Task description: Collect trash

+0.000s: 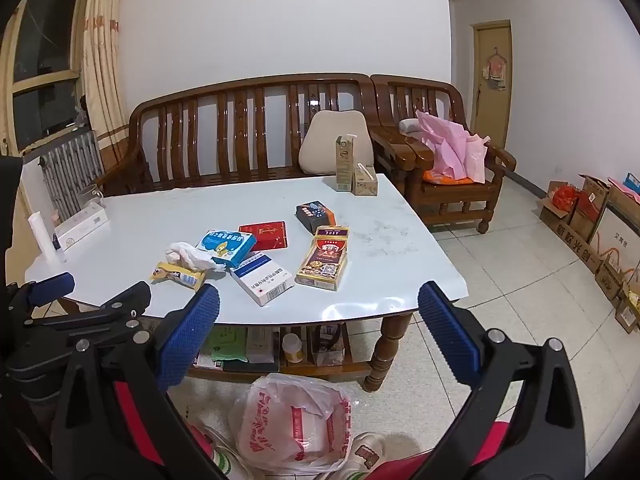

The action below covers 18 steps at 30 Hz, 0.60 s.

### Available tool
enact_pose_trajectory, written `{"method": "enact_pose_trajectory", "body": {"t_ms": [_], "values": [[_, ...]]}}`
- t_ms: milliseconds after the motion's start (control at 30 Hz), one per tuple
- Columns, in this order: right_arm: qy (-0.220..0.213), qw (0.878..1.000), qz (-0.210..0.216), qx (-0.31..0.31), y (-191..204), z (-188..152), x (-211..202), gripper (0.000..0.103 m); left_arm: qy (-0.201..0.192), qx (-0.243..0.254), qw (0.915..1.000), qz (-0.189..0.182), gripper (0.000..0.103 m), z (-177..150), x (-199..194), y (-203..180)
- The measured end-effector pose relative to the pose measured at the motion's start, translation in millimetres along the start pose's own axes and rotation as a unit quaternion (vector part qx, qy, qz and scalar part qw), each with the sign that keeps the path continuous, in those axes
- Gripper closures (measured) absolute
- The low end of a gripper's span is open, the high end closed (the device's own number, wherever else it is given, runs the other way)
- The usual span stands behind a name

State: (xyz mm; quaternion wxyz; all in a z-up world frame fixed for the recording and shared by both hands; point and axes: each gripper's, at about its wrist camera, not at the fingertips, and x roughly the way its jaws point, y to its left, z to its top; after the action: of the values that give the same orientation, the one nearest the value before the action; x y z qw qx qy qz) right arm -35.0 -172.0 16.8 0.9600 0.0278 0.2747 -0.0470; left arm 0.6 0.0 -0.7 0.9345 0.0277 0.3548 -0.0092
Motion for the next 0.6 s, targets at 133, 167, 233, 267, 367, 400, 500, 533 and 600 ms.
{"method": "enact_pose_trajectory", "body": {"t_ms": [133, 167, 233, 267, 367, 400, 500, 533, 600], "values": [[-0.005, 1.000, 0.002, 0.000, 0.4, -0.2, -0.6, 0.005, -0.004, -0.002, 1.0000, -0.003, 0.007, 0.1, -2.7, 1.2], [-0.005, 1.000, 0.002, -0.001, 0.6, -0.4, -0.8, 0.005, -0.005, -0.003, 1.0000, -0.004, 0.007, 0.1, -3.3, 1.2], [-0.005, 1.000, 0.001, -0.001, 1.5, -0.6, -1.0, 0.005, -0.005, -0.003, 1.0000, -0.003, 0.007, 0.3, -4.3, 0.6], [-0.005, 1.000, 0.001, -0.001, 2.1, -0.8, -1.2, 0.005, -0.005, -0.003, 1.0000, -0.003, 0.007, 0.5, -4.8, 0.3], [-0.003, 1.000, 0.003, 0.002, 1.1, 0.0, 0.2, 0.005, -0.004, -0.006, 0.9999, -0.010, 0.007, 3.3, -7.2, 1.4], [-0.003, 1.000, 0.003, 0.002, 1.1, -0.1, -0.3, 0.005, -0.004, -0.007, 0.9999, -0.010, 0.007, 3.8, -7.9, 1.5], [-0.003, 1.000, 0.004, 0.002, 1.6, -0.1, -0.6, 0.005, -0.005, -0.007, 0.9999, -0.009, 0.007, 2.3, -9.3, 0.2], [-0.003, 1.000, 0.003, 0.001, 1.6, -0.3, -1.0, 0.005, -0.006, -0.006, 0.9999, -0.007, 0.007, 1.4, -10.6, 2.4], [-0.003, 1.000, 0.003, 0.000, 1.6, -0.6, -1.8, 0.005, -0.004, -0.006, 0.9999, -0.008, 0.007, 1.8, -10.1, 4.2]]}}
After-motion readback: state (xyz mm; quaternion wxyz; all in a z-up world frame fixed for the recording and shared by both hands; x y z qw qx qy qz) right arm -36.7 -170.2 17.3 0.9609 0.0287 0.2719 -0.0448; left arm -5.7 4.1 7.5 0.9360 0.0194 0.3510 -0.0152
